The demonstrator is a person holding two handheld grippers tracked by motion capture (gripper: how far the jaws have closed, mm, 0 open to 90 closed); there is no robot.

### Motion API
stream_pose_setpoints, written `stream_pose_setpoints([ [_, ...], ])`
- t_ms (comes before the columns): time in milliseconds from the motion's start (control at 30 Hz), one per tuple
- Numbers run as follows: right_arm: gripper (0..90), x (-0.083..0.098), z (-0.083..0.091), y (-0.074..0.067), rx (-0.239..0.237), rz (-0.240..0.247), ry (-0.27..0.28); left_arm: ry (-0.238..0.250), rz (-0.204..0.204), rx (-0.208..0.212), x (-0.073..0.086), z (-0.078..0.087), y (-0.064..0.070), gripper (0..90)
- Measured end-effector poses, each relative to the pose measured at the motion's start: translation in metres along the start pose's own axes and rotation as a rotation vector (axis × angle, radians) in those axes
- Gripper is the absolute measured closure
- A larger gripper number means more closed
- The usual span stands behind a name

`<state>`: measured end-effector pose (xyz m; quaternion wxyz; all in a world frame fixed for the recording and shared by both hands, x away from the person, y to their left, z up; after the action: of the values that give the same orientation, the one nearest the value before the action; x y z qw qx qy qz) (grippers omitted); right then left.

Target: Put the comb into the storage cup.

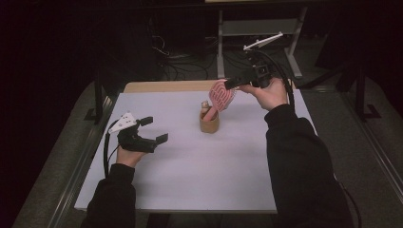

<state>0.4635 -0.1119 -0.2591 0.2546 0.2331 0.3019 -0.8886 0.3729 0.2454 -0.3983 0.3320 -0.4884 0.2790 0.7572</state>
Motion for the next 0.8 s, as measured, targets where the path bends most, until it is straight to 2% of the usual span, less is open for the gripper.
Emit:
stream_pose_setpoints([
  [467,64.7,-0.001,-0.018,0.003,-0.013,-0.004,0.007,-0.004,-0.005,0.000,0.000,-0.001,0.000,0.0],
  [800,64.6,0.004,-0.016,0.011,-0.037,-0.029,0.043,-0.011,-0.004,0.000,0.001,-0.002,-0.001,0.0],
])
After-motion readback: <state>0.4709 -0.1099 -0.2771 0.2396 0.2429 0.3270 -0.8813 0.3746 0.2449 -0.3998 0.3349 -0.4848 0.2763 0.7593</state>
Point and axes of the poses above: each handheld gripper's, and its own axes: z roughly backward along the jaws, x roughly out of its underside, y roughly to its right, the point moved 3 cm from there along -z, roughly forward along the jaws, and after that the axes turned 5 degrees about -y, right-handed, at the moved point
